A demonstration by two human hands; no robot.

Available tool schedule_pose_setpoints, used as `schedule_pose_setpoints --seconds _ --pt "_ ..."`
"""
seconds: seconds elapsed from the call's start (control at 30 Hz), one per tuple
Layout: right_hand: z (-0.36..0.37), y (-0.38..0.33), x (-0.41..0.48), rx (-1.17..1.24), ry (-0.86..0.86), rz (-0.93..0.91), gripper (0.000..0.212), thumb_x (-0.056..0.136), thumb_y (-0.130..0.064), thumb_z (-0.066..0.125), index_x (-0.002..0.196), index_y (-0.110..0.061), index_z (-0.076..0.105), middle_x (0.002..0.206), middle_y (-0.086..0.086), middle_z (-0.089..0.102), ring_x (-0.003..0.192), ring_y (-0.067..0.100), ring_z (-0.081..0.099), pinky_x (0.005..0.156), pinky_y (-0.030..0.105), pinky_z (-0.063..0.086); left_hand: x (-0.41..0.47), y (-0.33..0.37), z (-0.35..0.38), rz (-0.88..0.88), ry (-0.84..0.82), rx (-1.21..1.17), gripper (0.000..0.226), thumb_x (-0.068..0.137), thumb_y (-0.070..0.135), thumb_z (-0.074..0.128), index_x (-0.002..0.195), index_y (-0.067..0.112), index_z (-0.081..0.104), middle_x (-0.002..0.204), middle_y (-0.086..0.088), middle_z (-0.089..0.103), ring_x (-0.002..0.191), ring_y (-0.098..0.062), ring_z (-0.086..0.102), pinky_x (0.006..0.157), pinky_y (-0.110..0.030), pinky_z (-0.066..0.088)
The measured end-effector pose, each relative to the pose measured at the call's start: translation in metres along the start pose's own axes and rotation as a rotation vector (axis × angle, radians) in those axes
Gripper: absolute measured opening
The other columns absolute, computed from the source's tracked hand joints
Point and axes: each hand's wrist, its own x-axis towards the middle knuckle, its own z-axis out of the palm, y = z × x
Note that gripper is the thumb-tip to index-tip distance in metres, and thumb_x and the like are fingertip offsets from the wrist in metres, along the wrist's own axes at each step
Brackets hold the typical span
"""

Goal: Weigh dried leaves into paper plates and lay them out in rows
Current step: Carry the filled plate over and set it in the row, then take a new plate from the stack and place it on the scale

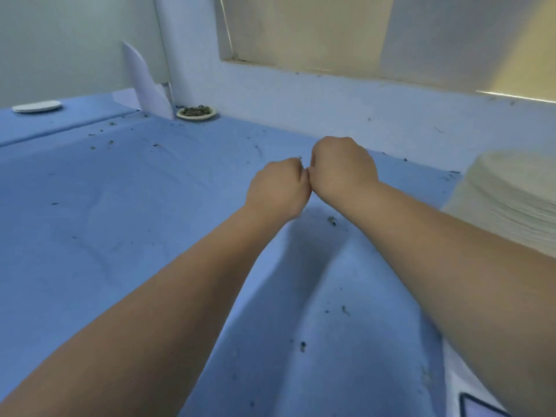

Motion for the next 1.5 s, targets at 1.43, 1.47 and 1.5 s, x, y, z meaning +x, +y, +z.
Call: schedule_pose_setpoints --seconds 1.43,1.47,1.5 --pt "-0.044 0.247 -0.342 -0.265 -0.010 0.615 0.054 0.097 -0.063 0.025 0.098 -0.023 0.060 0.094 -0.004 0.069 0.097 0.026 0.060 0.095 0.048 0.038 -0.039 0.268 0.074 0.725 0.009 0.336 0.018 0.098 -0.001 0.044 0.110 0.009 0.053 0.095 -0.006 0.053 0.076 -0.031 0.053 0.061 -0.040 0.038" --pt "-0.044 0.247 -0.342 -0.270 -0.007 0.617 0.054 0.097 -0.063 0.026 0.098 -0.022 0.060 0.093 -0.004 0.069 0.096 0.027 0.060 0.095 0.048 0.038 -0.040 0.268 0.073 0.742 0.028 0.316 0.026 0.094 -0.006 0.044 0.115 0.007 0.051 0.101 -0.010 0.053 0.074 -0.031 0.052 0.058 -0.041 0.037" --pt "-0.044 0.247 -0.342 -0.275 -0.010 0.619 0.053 0.097 -0.063 0.026 0.098 -0.022 0.061 0.093 -0.004 0.069 0.096 0.027 0.060 0.094 0.048 0.037 -0.043 0.267 0.073 0.743 0.034 0.286 0.032 0.089 -0.011 0.044 0.116 0.005 0.049 0.105 -0.012 0.052 0.072 -0.031 0.050 0.056 -0.041 0.036"
